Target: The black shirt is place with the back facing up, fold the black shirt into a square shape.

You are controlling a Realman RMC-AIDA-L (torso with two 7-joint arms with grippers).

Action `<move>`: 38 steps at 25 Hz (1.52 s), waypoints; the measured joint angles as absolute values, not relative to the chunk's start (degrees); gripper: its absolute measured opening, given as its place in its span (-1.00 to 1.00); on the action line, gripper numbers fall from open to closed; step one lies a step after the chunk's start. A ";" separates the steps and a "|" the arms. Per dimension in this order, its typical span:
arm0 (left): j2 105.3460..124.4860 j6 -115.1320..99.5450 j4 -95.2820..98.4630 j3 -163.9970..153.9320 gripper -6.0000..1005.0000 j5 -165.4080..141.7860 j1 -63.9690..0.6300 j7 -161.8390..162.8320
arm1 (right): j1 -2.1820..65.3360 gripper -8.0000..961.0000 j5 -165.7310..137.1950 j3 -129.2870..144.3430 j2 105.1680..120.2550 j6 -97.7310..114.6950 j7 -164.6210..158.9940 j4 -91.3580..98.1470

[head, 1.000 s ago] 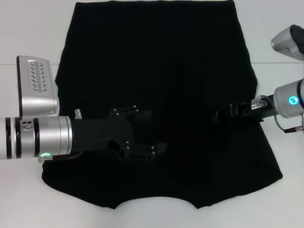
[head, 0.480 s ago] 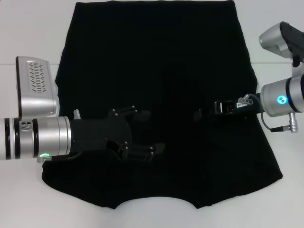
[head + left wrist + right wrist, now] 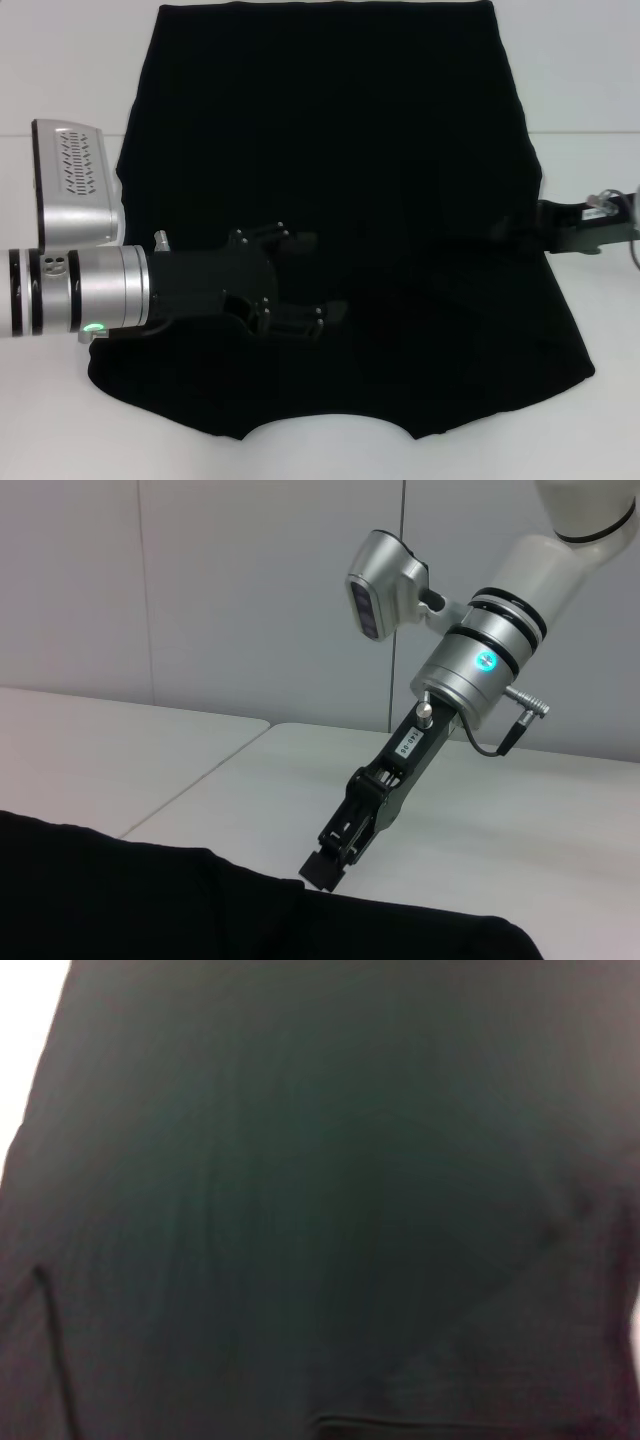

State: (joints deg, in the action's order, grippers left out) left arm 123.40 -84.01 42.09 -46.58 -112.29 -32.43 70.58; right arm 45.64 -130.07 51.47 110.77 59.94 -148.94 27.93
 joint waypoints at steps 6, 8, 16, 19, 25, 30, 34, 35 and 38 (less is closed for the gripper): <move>123.40 -84.02 42.09 -46.58 0.89 -112.18 -32.50 70.57 | 43.87 -0.02 -130.08 51.04 109.24 57.81 -150.66 27.54; 123.43 -84.02 42.09 -46.58 0.89 -112.16 -32.52 70.57 | 43.68 -0.04 -130.08 51.00 109.19 56.71 -150.84 27.49; 123.47 -84.02 42.18 -46.58 0.89 -112.14 -32.66 70.71 | 44.39 -0.09 -130.07 51.59 109.82 52.49 -150.85 26.19; 123.43 -84.02 42.29 -46.55 0.89 -112.14 -32.69 70.78 | 44.86 -0.11 -130.08 51.67 110.00 50.67 -150.63 24.72; 123.35 -84.02 42.40 -45.70 0.89 -112.39 -32.70 70.82 | 45.21 -0.14 -130.13 51.76 110.59 48.46 -150.37 23.79; 123.32 -84.02 42.47 -45.23 0.89 -112.45 -32.67 70.75 | 45.61 -0.17 -130.16 51.92 111.24 46.61 -150.27 23.61; 123.31 -84.02 42.43 -45.23 0.89 -112.34 -32.55 70.64 | 45.83 -0.22 -130.16 52.92 111.79 44.77 -150.25 23.28; 123.31 -84.02 42.42 -45.21 0.89 -112.34 -32.54 70.62 | 45.87 -0.24 -130.17 53.10 111.88 44.42 -150.24 23.16; 123.31 -84.02 42.35 -45.15 0.89 -112.34 -32.50 70.61 | 45.96 -0.28 -130.17 53.31 112.14 43.56 -150.15 22.82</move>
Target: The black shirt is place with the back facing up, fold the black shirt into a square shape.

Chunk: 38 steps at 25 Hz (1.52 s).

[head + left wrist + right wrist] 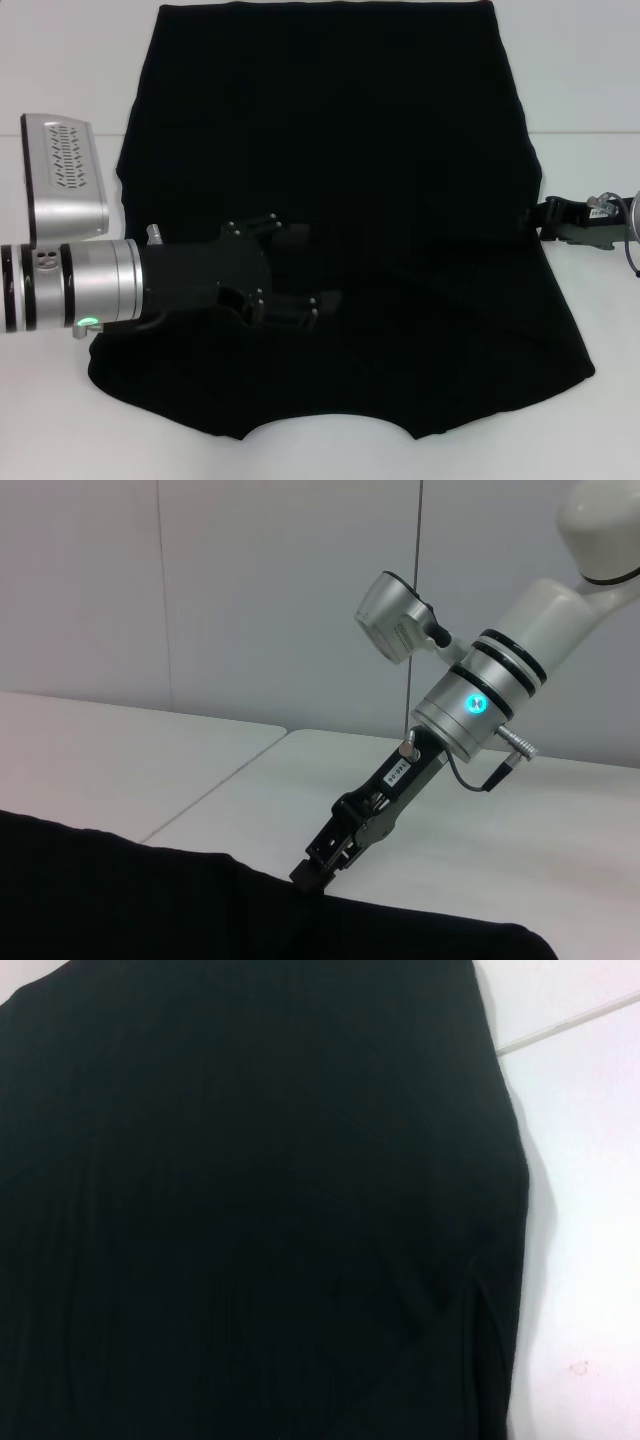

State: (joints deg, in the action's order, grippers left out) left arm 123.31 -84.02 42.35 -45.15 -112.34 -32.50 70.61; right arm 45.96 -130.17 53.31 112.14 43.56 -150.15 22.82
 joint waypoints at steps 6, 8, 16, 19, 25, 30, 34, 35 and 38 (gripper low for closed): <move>123.31 -84.02 42.39 -45.15 0.89 -112.35 -32.43 70.65 | 46.04 -0.38 -130.11 53.35 112.59 43.15 -149.48 22.82; 123.31 -84.02 42.42 -45.17 0.89 -112.35 -32.43 70.68 | 46.10 -0.41 -130.10 53.35 112.69 43.06 -149.16 22.82; 123.31 -84.02 42.31 -45.18 0.89 -112.45 -32.43 70.67 | 46.32 -0.63 -129.92 53.36 113.21 42.69 -148.11 22.83; 123.31 -84.02 42.27 -45.18 0.89 -112.43 -32.43 70.61 | 46.39 -0.74 -129.92 53.34 113.21 42.69 -148.09 23.07; 123.31 -84.02 42.24 -45.18 0.89 -112.40 -32.43 70.59 | 46.82 -0.88 -129.79 52.82 113.07 42.60 -147.91 23.64; 123.31 -83.98 42.20 -45.13 0.89 -112.27 -32.43 70.57 | 48.34 -0.87 -129.73 52.92 113.35 41.03 -147.90 23.65; 123.31 -83.73 42.33 -44.84 0.89 -112.22 -32.43 70.57 | 49.75 -0.81 -129.71 52.95 113.95 39.68 -147.50 23.45; 123.26 -83.73 42.28 -44.28 0.89 -112.30 -32.43 70.57 | 50.30 -0.79 -129.72 52.85 114.33 38.89 -147.35 23.32; 123.23 -83.73 42.20 -43.64 0.89 -112.41 -32.42 70.57 | 50.70 -0.74 -129.71 52.82 114.71 38.11 -147.32 23.31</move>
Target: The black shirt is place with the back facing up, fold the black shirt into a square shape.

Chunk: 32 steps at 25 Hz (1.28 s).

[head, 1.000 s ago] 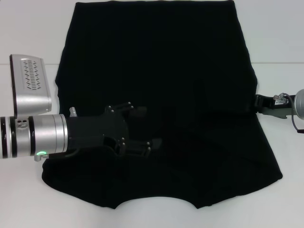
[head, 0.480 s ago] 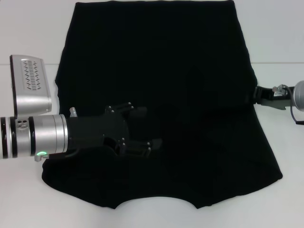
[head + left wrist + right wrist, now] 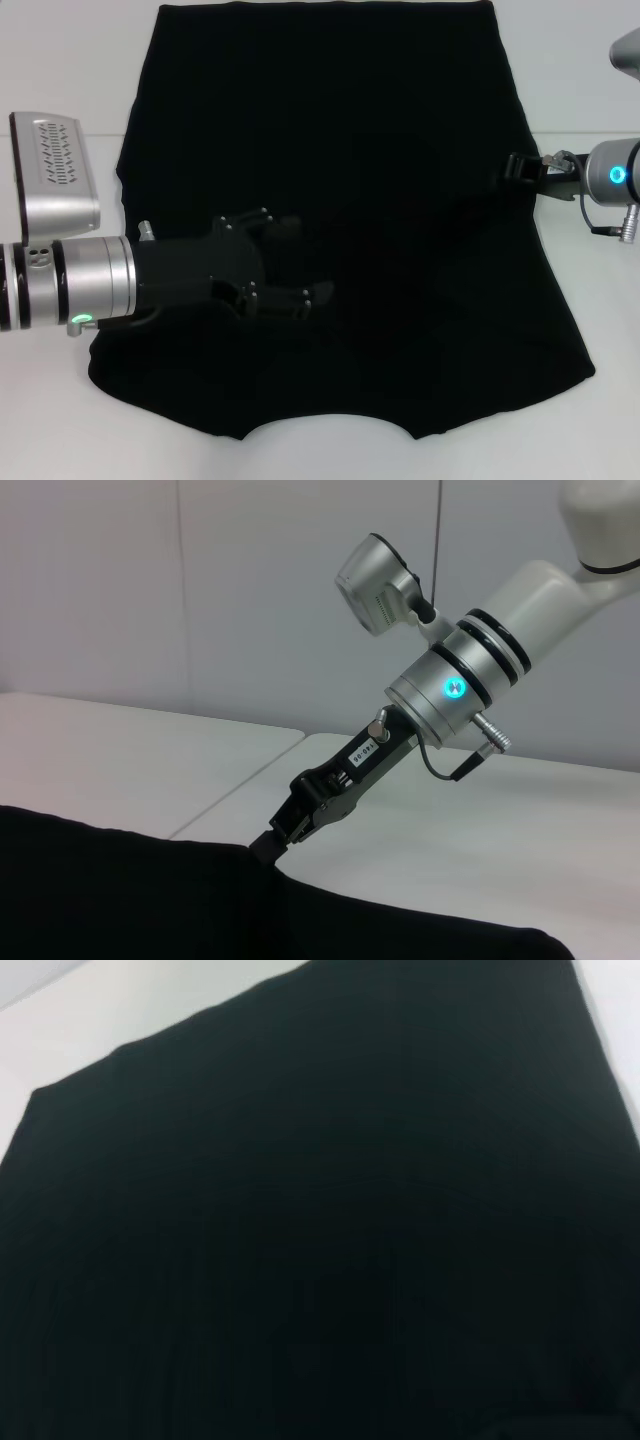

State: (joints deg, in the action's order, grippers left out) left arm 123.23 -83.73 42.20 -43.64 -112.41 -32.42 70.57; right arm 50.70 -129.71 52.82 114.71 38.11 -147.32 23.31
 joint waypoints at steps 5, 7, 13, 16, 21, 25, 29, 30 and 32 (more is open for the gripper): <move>123.14 -83.90 42.18 -42.32 0.89 -112.53 -32.20 70.66 | 51.74 -0.66 -129.49 52.82 115.39 37.08 -145.51 23.66; 123.12 -83.79 42.18 -42.13 0.89 -112.39 -31.92 70.68 | 52.01 -0.63 -128.75 52.82 115.68 35.91 -144.58 23.78; 123.10 -84.11 42.14 -39.08 0.89 -112.21 -31.45 71.18 | 51.12 -0.54 -124.57 52.78 115.81 34.79 -143.14 26.25; 122.57 -86.88 42.19 -36.40 0.89 -112.19 -31.15 73.13 | 48.93 -0.35 -118.24 52.76 115.59 39.87 -137.22 28.89; 121.23 -94.30 42.73 -30.23 0.89 -113.33 -29.98 77.16 | 44.72 0.06 -107.62 52.68 114.86 53.58 -120.68 29.94; 121.09 -97.37 45.77 -26.96 0.89 -115.49 -26.75 79.71 | 41.74 0.23 -103.40 52.64 114.72 64.54 -107.92 30.78; 121.57 -97.05 48.87 -23.87 0.89 -118.20 -23.29 80.82 | 40.62 0.23 -102.80 52.64 115.35 69.70 -101.82 31.59; 121.66 -96.95 49.27 -22.42 0.89 -119.27 -22.62 80.84 | 40.60 0.23 -102.79 52.65 115.51 69.68 -101.66 31.66; 121.69 -96.59 49.76 -20.24 0.89 -121.59 -21.83 80.85 | 40.77 0.22 -102.77 52.64 115.73 69.41 -101.54 31.73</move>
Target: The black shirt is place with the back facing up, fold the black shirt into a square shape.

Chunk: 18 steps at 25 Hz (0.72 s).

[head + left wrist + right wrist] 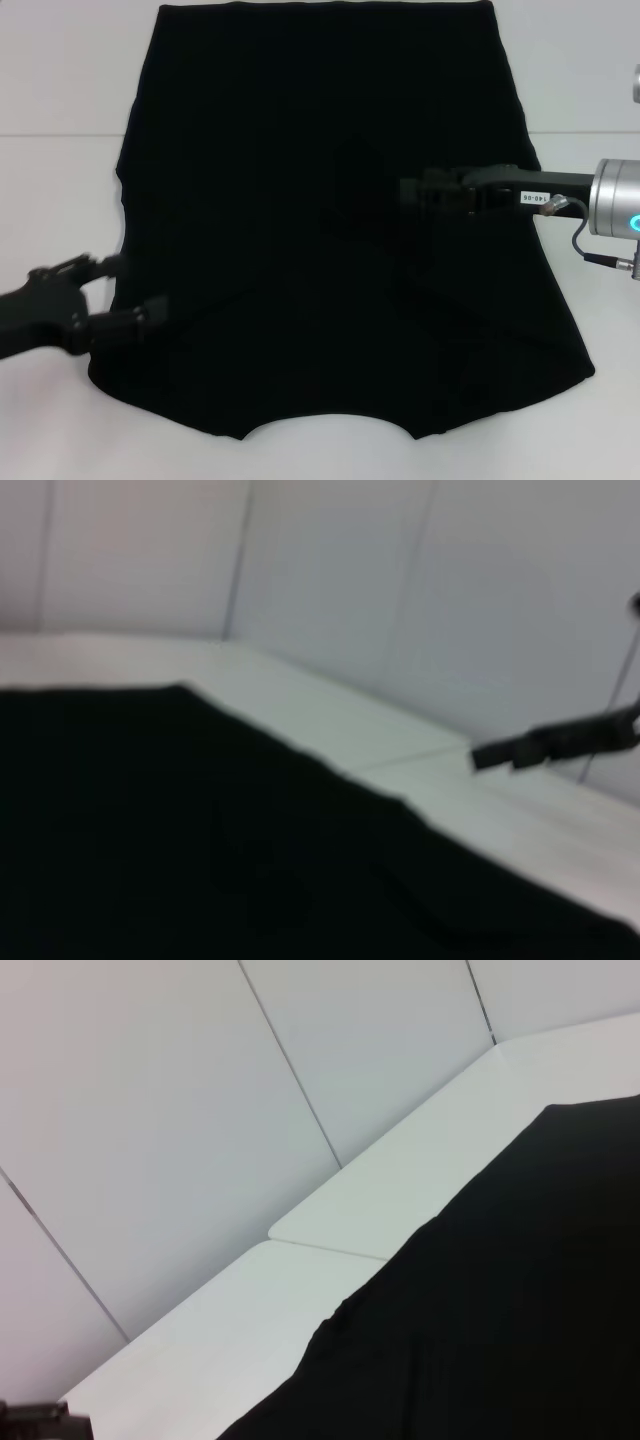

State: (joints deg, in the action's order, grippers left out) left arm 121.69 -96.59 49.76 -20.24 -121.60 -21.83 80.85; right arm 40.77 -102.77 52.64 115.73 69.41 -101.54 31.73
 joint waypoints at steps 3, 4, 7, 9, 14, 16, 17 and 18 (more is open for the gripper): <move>121.70 -95.07 49.97 -18.64 0.89 -124.97 -21.24 80.93 | 41.29 0.22 -102.75 52.70 116.09 69.19 -101.69 31.70; 121.71 -94.09 49.94 -18.46 0.89 -126.35 -21.16 81.08 | 41.39 0.22 -102.76 52.71 116.22 69.17 -101.76 31.74; 121.79 -90.93 49.39 -18.47 0.87 -129.31 -21.34 81.93 | 41.70 0.22 -102.75 52.66 116.67 69.17 -101.89 31.85; 121.81 -88.11 48.99 -18.65 0.86 -130.31 -21.55 83.14 | 41.93 0.22 -102.75 52.65 116.97 69.19 -101.99 31.85; 121.82 -84.10 48.77 -18.92 0.82 -130.69 -21.60 86.30 | 42.16 0.22 -102.72 52.64 117.53 69.25 -102.02 31.85; 121.82 -83.81 48.77 -18.92 0.80 -131.33 -21.61 87.00 | 42.17 0.22 -102.67 52.64 117.63 69.27 -102.05 31.85; 121.82 -83.72 48.77 -18.91 0.79 -131.64 -21.61 87.19 | 42.18 0.22 -102.64 52.64 117.64 69.28 -102.07 31.85; 121.85 -83.68 48.77 -18.90 0.78 -131.92 -21.62 87.24 | 42.18 0.22 -102.62 52.64 117.65 69.28 -102.08 31.85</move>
